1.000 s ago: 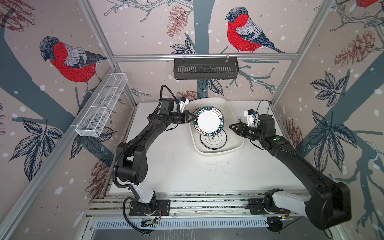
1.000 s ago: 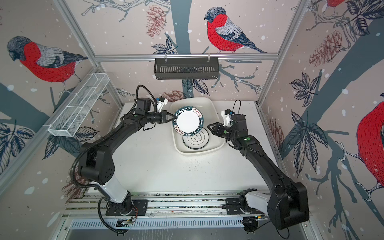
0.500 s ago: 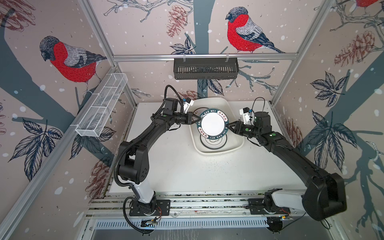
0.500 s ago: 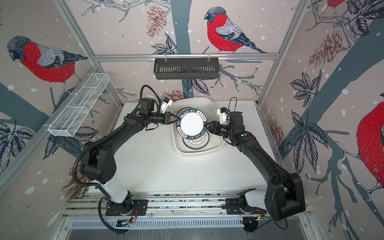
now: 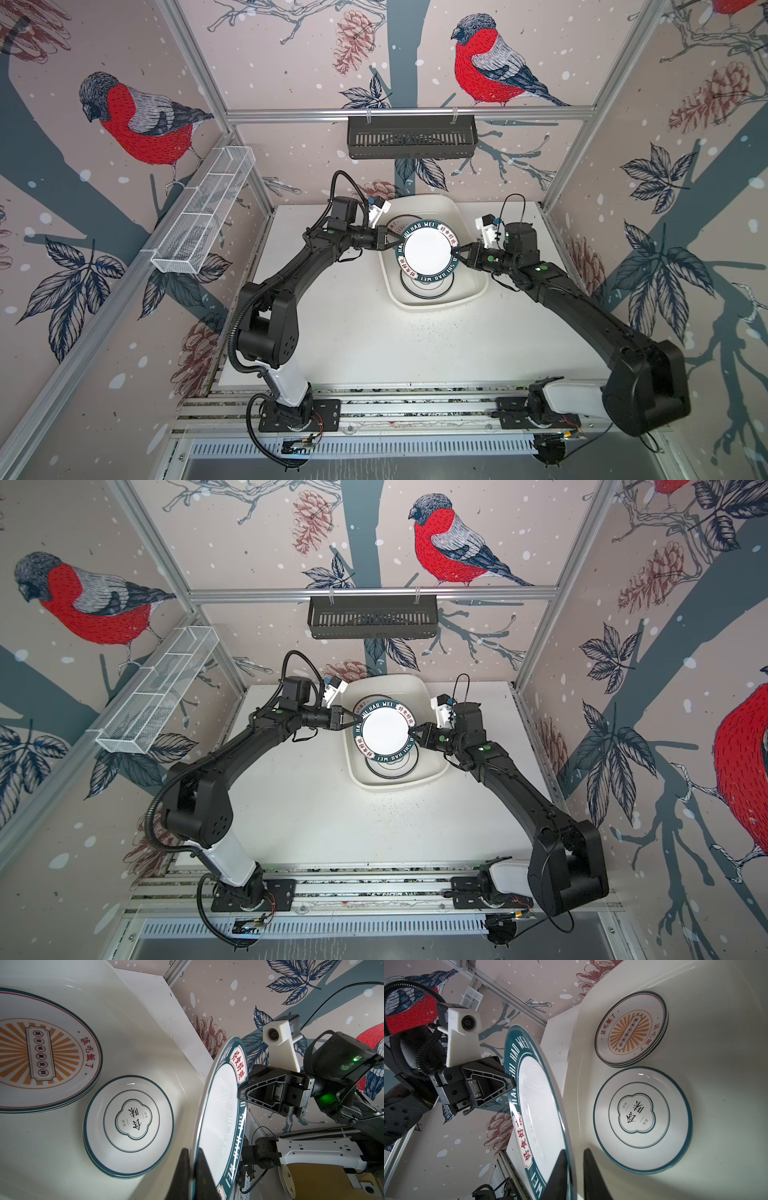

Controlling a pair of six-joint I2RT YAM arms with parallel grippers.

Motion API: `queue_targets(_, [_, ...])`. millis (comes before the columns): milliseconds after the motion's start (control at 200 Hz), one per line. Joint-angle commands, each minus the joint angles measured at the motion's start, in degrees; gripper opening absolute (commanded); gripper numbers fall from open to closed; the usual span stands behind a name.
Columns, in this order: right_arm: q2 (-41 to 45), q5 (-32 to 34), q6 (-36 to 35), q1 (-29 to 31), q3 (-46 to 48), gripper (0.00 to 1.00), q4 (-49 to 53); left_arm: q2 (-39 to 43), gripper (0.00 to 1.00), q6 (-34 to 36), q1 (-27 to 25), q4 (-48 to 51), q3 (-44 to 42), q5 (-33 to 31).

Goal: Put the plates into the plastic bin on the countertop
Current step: 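Close the right gripper on the plate rim nearest it, then open the left gripper and pull the plate over the bin with the right gripper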

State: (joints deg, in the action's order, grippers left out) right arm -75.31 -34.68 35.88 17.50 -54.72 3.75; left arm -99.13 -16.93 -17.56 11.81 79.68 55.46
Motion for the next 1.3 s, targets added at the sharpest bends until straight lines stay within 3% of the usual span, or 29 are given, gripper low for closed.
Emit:
queue_targets(0, [0.1, -0.5, 0.3, 0.1, 0.3, 0.12, -2.0, 0.2, 0.00, 0.6, -0.3, -1.4, 0.1, 3.0])
queue_targets(305, [-0.2, -0.5, 1.0, 0.0, 1.1, 0.03, -3.2, 0.6, 0.00, 0.2, -0.6, -1.7, -0.1, 3.4])
queue_targets(440, [-0.3, -0.5, 1.0, 0.0, 0.7, 0.03, -3.2, 0.6, 0.20, 0.4, -0.6, -1.7, -0.1, 3.4])
queue_targets(590, [-0.6, -0.1, 0.3, -0.3, -0.2, 0.03, -2.3, 0.8, 0.57, 0.3, -0.6, -1.4, 0.0, 1.4])
queue_targets(730, [-0.6, -0.1, -0.4, -1.4, -0.2, 0.03, -1.6, 0.9, 0.71, 1.1, -0.6, 0.7, 0.8, -2.5])
queue_targets(996, [-0.4, -0.6, -1.9, -4.3, 0.3, 0.03, -0.1, 2.6, 0.75, 2.5, 1.4, 3.2, 1.9, -8.9])
queue_targets(1296, [-1.3, -1.8, -4.4, -7.5, 0.1, 0.03, 2.8, 7.6, 0.74, 5.1, 8.4, 5.0, 3.4, -10.8])
